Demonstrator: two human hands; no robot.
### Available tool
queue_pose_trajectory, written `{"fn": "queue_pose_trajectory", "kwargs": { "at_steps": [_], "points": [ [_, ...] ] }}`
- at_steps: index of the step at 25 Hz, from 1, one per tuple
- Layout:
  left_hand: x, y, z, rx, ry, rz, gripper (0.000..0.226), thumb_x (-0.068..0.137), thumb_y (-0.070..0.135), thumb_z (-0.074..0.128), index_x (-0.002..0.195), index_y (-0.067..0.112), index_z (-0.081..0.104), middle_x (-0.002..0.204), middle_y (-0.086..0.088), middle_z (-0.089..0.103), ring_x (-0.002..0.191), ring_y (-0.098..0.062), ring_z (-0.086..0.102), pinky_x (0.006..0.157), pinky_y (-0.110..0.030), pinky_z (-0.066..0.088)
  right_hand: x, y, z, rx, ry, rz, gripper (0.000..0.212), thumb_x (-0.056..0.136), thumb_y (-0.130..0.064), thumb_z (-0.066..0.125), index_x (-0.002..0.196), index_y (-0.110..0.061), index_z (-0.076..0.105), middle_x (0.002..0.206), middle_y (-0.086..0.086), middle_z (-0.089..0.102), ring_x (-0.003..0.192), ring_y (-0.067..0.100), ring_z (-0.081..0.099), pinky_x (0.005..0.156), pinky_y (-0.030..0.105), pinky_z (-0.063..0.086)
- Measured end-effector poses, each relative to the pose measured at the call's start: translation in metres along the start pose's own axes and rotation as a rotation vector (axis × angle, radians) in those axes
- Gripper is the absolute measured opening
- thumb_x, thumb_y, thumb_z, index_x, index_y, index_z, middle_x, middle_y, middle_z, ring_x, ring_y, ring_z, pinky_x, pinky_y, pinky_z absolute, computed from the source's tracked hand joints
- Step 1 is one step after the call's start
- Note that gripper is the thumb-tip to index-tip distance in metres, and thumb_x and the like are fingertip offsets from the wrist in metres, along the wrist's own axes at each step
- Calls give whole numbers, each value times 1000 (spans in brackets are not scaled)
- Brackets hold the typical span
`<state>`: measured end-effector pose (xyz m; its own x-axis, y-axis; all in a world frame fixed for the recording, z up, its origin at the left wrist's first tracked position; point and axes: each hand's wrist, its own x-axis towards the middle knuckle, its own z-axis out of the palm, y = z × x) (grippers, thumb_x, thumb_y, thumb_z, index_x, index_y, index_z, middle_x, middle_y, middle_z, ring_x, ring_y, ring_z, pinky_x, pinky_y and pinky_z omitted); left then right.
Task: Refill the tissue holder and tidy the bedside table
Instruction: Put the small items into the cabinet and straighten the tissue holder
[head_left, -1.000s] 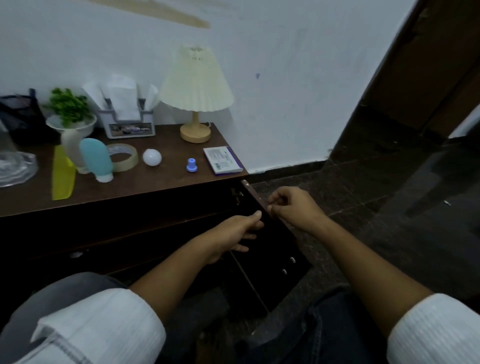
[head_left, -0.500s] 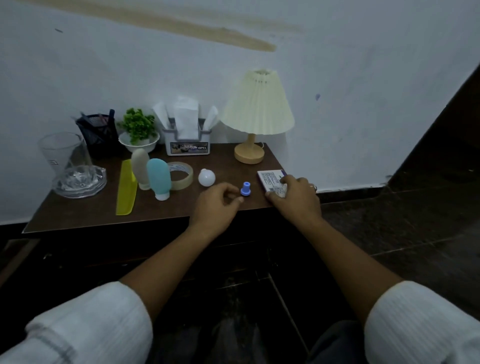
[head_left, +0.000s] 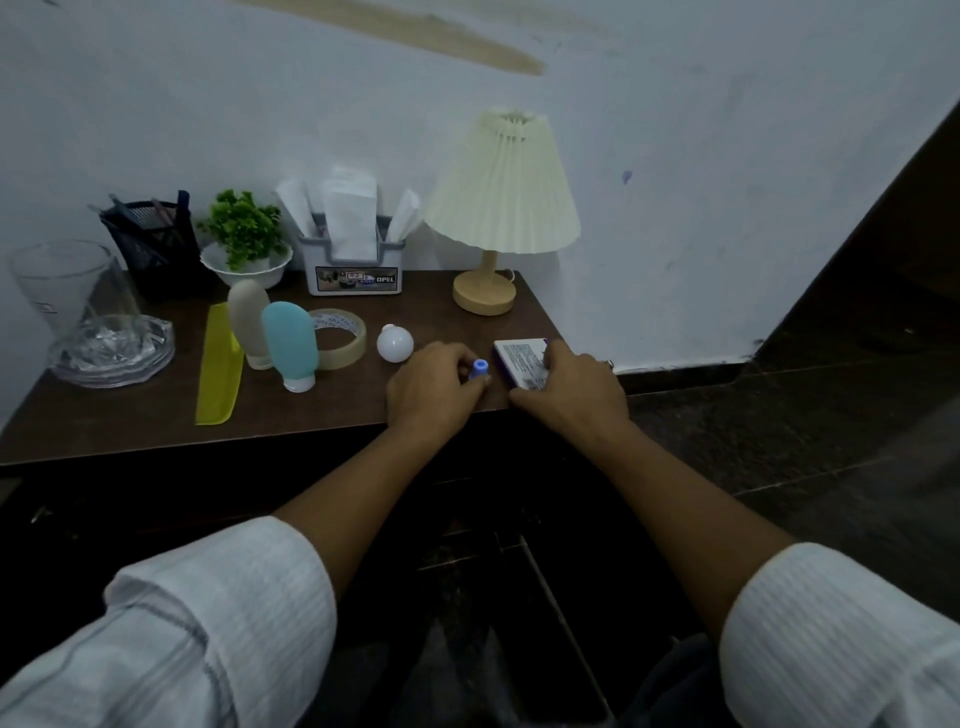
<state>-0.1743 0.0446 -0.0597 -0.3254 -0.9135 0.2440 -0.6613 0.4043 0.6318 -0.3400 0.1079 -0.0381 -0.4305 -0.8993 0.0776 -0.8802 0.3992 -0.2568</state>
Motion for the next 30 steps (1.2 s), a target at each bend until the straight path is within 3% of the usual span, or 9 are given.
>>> {"fn": "queue_pose_trajectory", "kwargs": {
  "at_steps": [6, 13, 17, 23, 30],
  "points": [
    [-75, -13, -6, -124, -4, 14, 15, 84, 45, 72, 94, 33, 72, 91, 16, 63, 84, -3, 59, 67, -28, 48, -84, 5, -3, 166, 2, -109, 54, 74, -62, 67, 110, -26, 47, 118, 5, 66, 95, 21, 62, 70, 37, 56],
    [-91, -41, 16, -100, -114, -89, 14, 82, 43, 73, 90, 32, 72, 89, 14, 68, 82, -9, 65, 69, -30, 53, -136, 23, 49, 290, -42, -59, 52, 70, -63, 66, 101, -30, 40, 110, 2, 61, 91, 22, 60, 66, 37, 54],
    [-84, -62, 35, -94, -154, -166, 12, 83, 40, 73, 90, 30, 73, 87, 15, 70, 84, -8, 67, 70, -27, 52, -112, 26, 80, 241, -125, 3, 55, 69, -62, 66, 105, -27, 44, 111, 6, 63, 95, 26, 61, 71, 35, 52],
    [-47, -83, 73, -33, -203, -223, 17, 87, 42, 68, 96, 29, 74, 93, 5, 74, 88, -20, 70, 74, -33, 57, -45, 17, 122, 67, -150, -4, 75, 75, -58, 67, 133, -16, 45, 121, 20, 58, 107, 42, 59, 79, 42, 52],
    [-31, -98, 115, 12, -187, -273, 20, 89, 39, 68, 105, 29, 75, 108, -1, 75, 100, -26, 70, 81, -36, 57, -15, 22, 147, -159, -137, -16, 58, 88, -61, 59, 123, -14, 58, 118, 17, 58, 100, 36, 66, 67, 34, 44]
  ]
}}
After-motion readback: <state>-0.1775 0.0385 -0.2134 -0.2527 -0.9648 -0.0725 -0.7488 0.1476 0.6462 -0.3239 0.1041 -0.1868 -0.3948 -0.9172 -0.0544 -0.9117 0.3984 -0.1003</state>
